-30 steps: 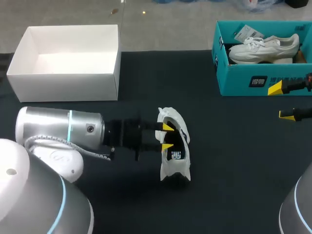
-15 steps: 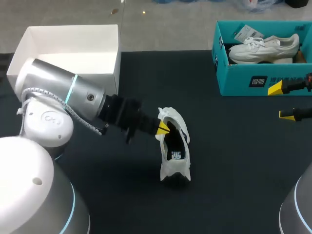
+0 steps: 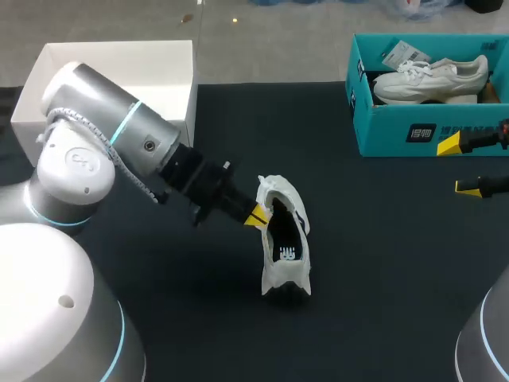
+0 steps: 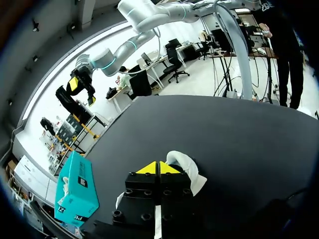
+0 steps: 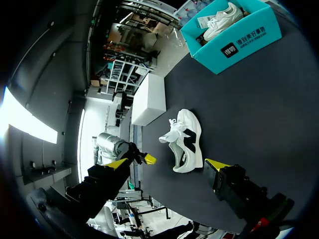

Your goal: Take the shoe out of the shoebox, open the shoe tongue, remove and reinsert the insole, then place the shoe into the shoebox

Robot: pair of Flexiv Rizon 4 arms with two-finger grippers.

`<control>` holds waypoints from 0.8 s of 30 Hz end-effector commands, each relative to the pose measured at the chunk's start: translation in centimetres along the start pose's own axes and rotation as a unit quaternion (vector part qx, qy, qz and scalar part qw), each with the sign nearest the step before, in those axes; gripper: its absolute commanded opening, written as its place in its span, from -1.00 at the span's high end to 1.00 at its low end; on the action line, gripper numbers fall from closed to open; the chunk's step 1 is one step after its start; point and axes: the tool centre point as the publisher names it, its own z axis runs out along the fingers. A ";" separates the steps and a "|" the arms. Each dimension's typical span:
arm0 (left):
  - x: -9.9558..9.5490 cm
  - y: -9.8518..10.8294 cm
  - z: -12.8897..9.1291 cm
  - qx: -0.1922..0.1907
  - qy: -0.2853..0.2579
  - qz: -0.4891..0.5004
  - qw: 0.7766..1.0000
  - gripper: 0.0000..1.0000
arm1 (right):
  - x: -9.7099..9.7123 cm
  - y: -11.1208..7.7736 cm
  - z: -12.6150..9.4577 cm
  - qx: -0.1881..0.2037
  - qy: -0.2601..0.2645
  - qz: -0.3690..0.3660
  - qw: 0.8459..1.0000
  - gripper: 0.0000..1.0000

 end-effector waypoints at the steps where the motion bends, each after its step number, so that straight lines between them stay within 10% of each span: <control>1: -0.9 0.7 -0.3 0.034 0.191 0.069 0.979 1.00 | 0.0 -0.1 0.0 -0.001 -0.001 0.000 1.000 -1.00; 24: -1.1 2.1 4.6 -0.078 0.379 0.096 0.917 1.00 | 0.0 -0.1 0.0 -0.001 -0.001 0.000 1.000 -1.00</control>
